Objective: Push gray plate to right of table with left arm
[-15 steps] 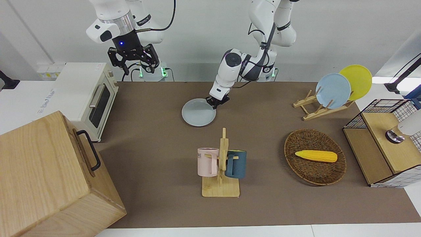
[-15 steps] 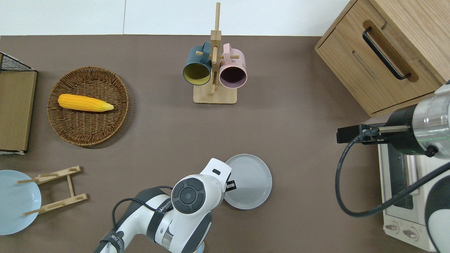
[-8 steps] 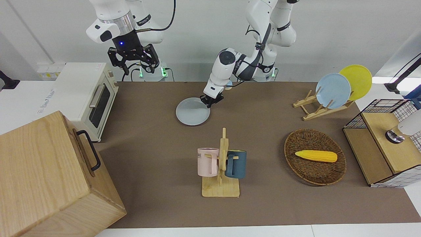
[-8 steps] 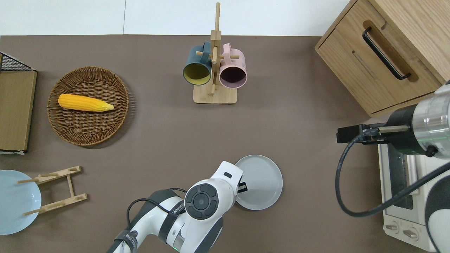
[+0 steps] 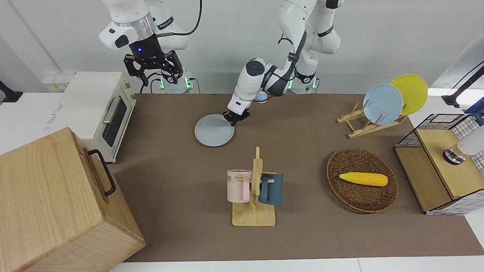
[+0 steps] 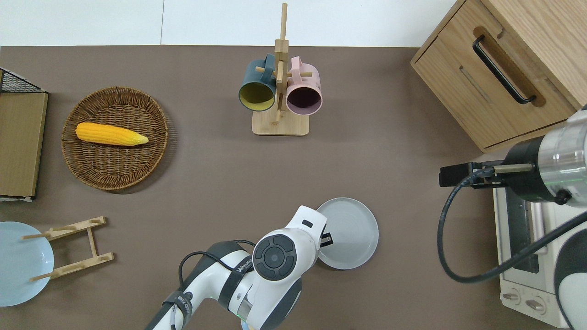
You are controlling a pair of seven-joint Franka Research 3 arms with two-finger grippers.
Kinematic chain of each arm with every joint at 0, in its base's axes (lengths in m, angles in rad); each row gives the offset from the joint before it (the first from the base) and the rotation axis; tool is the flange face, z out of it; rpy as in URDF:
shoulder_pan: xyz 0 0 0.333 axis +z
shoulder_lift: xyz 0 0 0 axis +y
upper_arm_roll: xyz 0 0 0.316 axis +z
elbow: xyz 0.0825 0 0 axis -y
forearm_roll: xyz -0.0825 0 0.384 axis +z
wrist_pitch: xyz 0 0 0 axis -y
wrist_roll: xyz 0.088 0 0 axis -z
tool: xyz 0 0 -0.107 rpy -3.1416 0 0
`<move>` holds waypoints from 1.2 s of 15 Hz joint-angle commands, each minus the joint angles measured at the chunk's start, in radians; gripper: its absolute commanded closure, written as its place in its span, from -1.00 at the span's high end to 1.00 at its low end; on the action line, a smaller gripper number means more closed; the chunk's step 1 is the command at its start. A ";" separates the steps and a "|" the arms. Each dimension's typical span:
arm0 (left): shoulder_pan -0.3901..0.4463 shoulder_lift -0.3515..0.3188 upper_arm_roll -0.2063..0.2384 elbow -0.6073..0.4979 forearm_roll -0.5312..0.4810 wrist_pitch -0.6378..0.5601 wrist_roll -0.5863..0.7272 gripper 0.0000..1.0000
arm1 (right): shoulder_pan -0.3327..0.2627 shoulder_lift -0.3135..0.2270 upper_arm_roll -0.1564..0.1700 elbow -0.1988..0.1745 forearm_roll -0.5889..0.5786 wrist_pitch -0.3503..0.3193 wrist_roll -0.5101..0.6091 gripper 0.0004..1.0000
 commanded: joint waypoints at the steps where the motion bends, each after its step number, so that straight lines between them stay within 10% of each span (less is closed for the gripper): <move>1: -0.014 0.033 0.008 0.028 0.042 0.011 -0.021 -0.14 | -0.006 0.006 0.004 0.014 0.016 -0.005 0.002 0.99; 7: 0.002 0.019 0.020 0.037 0.096 -0.051 -0.011 0.95 | -0.006 0.006 0.004 0.014 0.016 -0.005 0.002 0.99; 18: 0.264 -0.171 0.058 0.118 0.128 -0.435 0.395 0.98 | -0.006 0.006 0.004 0.014 0.016 -0.005 0.002 0.99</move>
